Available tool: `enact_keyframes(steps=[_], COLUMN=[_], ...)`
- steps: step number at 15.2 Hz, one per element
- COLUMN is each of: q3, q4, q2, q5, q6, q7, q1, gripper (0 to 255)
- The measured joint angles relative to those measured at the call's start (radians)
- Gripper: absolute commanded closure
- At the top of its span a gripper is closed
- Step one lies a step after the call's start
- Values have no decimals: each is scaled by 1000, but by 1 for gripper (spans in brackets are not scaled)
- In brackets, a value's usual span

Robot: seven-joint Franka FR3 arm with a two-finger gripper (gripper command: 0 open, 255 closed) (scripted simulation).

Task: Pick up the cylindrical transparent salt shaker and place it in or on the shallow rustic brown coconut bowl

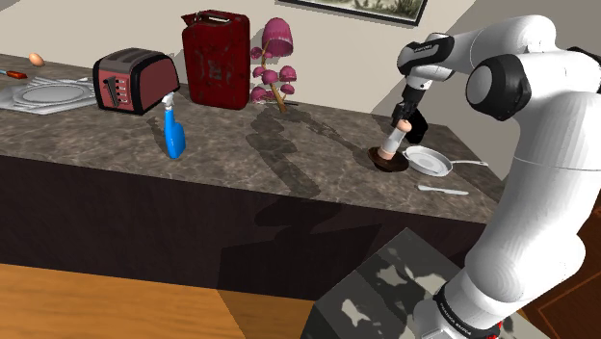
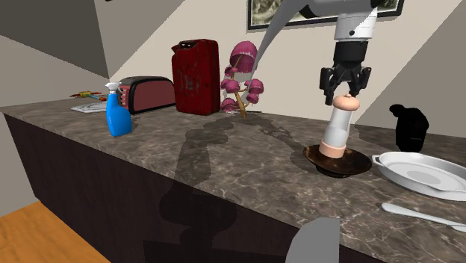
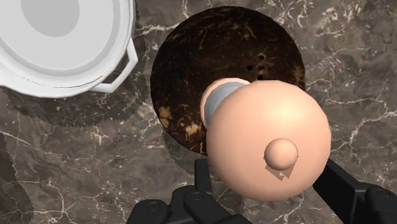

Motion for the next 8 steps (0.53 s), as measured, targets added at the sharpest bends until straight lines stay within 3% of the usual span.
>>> enact_keyframes(steps=[5, 6, 8], q3=[0, 0, 0], q4=[-3, -3, -3], q2=[1, 1, 1], q5=[1, 1, 1], q6=[5, 5, 5], q7=[0, 0, -1], q1=[0, 0, 0], gripper=[255, 0, 0])
